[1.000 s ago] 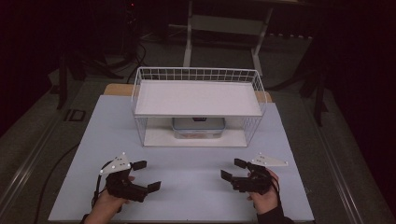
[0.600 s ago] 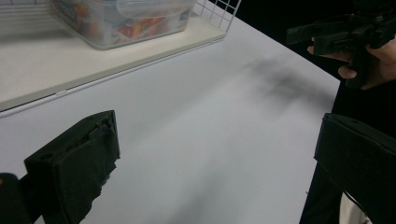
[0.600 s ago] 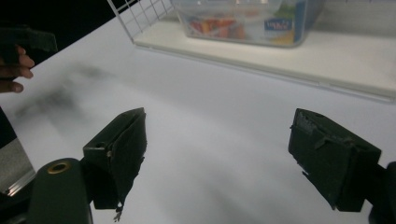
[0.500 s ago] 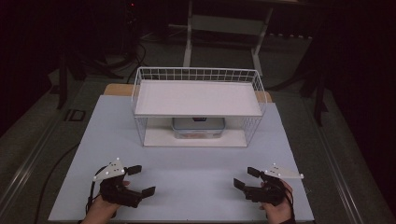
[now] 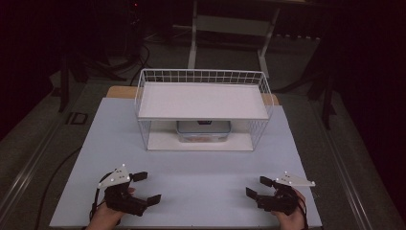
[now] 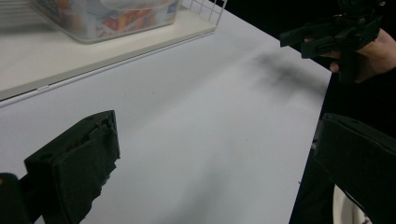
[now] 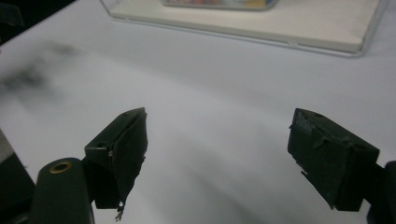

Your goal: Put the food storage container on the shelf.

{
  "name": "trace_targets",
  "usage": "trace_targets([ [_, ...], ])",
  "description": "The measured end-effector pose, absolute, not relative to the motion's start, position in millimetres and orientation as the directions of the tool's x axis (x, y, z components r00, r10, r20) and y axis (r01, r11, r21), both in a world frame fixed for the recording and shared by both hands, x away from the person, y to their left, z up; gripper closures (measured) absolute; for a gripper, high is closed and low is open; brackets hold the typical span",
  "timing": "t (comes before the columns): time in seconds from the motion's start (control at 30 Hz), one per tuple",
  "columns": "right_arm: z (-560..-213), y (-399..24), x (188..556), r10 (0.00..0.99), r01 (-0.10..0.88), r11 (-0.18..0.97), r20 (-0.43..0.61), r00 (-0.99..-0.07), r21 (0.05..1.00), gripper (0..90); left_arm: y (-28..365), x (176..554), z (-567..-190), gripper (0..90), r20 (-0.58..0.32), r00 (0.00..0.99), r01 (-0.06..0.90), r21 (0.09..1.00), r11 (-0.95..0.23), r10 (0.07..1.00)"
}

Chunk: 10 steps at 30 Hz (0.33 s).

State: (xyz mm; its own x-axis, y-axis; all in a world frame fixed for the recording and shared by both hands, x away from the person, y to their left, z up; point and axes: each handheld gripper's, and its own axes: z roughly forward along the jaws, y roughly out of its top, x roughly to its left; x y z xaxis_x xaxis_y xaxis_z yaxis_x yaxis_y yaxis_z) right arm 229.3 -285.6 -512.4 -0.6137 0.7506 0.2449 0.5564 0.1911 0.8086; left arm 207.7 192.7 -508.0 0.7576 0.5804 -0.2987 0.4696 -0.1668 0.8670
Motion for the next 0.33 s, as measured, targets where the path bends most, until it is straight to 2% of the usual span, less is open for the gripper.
trace_targets([
  [0.33,-515.0,-287.7,232.4,0.751,0.574,0.178,0.267,-0.604,0.8,19.0,190.1,209.4,-510.2,0.0,-0.321,0.76,0.482,0.862,-0.16,0.565],
])
